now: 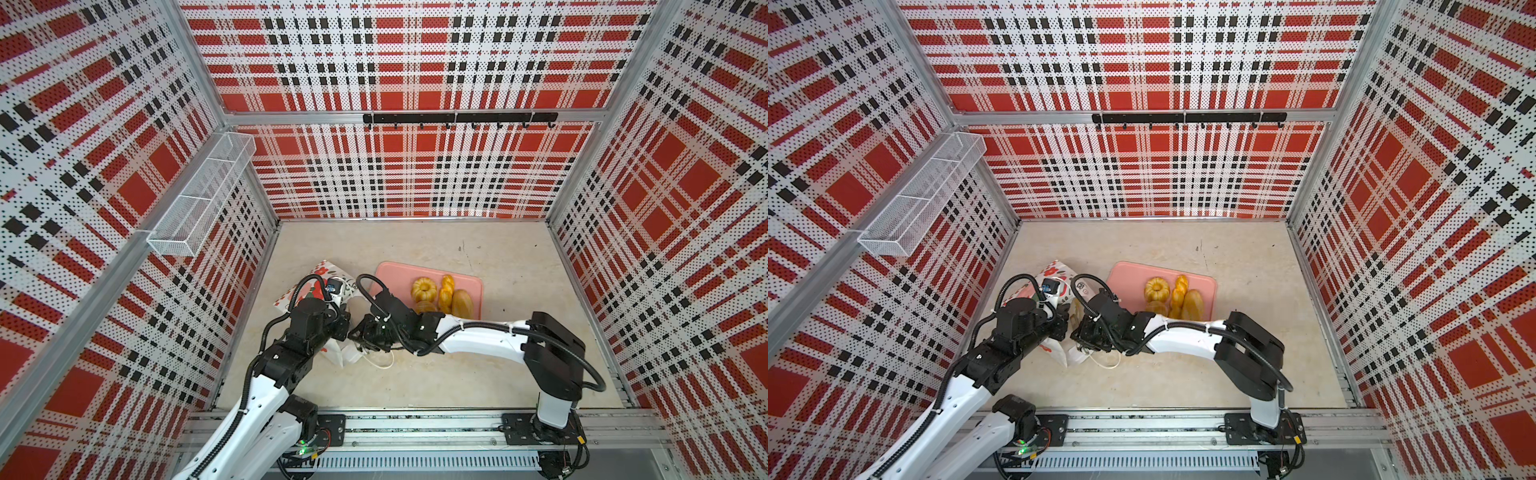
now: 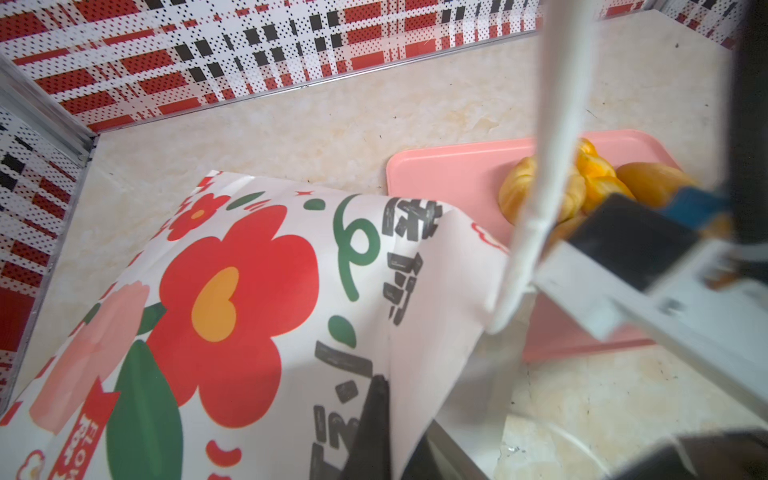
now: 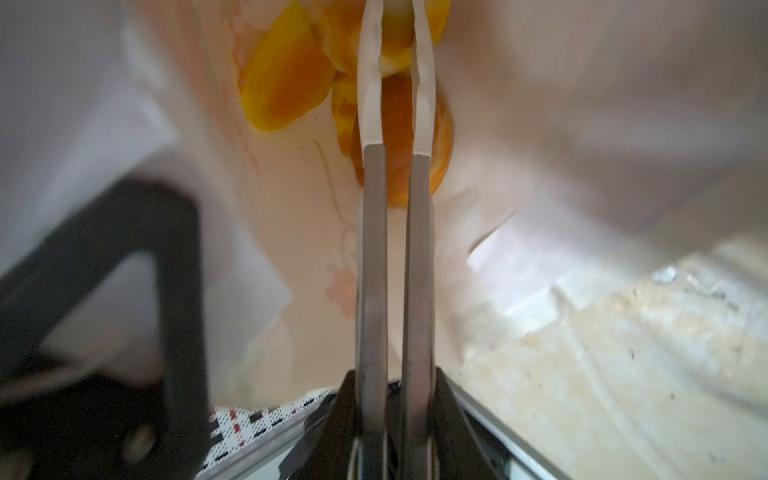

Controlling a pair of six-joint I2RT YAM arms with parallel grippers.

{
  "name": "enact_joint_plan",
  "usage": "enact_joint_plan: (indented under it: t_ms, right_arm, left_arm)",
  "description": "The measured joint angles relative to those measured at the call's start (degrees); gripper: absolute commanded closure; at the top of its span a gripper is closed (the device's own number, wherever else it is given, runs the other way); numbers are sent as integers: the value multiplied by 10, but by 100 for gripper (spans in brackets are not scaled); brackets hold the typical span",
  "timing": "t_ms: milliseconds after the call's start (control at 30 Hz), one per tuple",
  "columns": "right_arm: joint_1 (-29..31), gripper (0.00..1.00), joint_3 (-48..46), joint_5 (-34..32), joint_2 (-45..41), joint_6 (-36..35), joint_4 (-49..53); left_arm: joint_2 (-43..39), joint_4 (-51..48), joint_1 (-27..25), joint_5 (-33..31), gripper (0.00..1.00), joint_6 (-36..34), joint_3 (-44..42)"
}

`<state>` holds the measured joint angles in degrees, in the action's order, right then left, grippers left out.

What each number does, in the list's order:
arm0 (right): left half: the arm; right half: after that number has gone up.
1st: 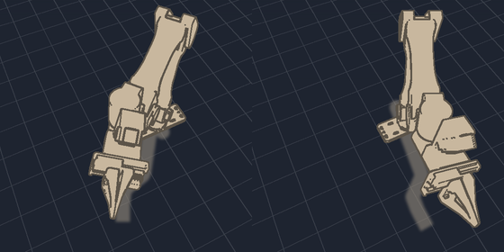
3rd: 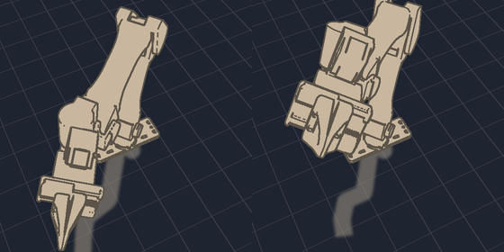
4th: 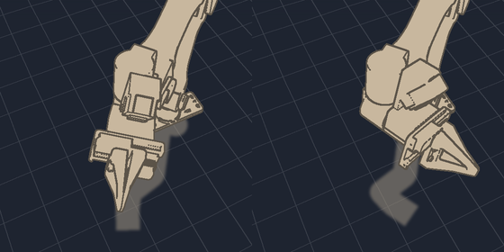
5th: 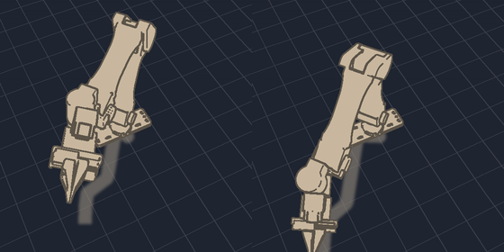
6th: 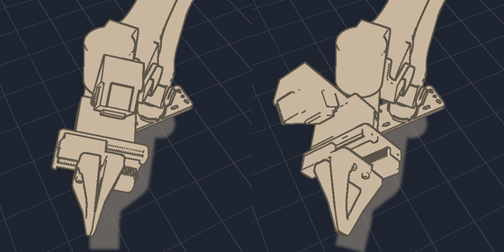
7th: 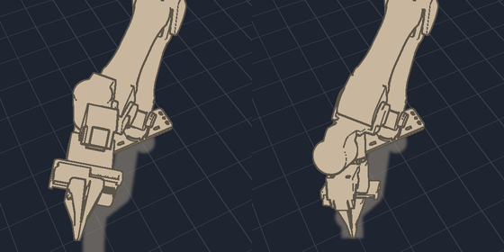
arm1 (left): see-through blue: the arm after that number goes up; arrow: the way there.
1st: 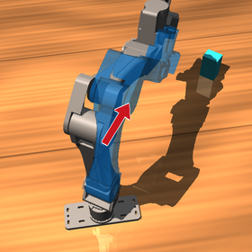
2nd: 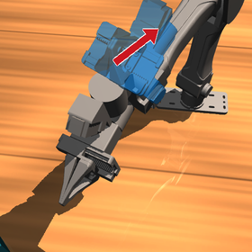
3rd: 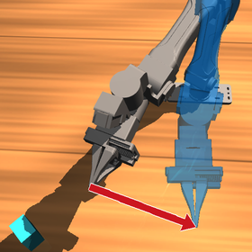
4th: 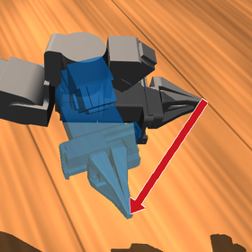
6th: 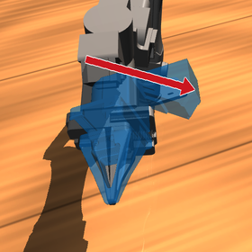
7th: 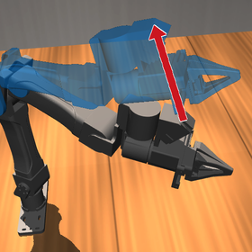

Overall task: Take the fake bread out of the paper bag
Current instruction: 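Insert the tongs into the bag and pinch a yellow bread, then pull the pinched ring-shaped bread out toward the tray with the tongs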

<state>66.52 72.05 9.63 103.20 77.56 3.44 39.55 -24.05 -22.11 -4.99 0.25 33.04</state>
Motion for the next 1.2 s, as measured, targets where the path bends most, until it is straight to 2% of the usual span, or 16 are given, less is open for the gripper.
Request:
enact_joint_plan:
  t_ms: [467,767,933,1200]
  right_arm:
    - [56,100,-153,-78,-157,-1,52]
    - [78,100,-169,-115,-241,-17,105]
    - [77,100,-159,-119,-238,-43,132]
    - [67,100,-102,-101,-165,-76,135]
  left_arm:
    - [-39,4,-1,-55,100,13,-3]
    - [-53,5,-2,-108,100,28,-3]
    - [-47,14,-2,-118,100,40,-3]
    - [-33,26,-2,-125,100,52,-5]
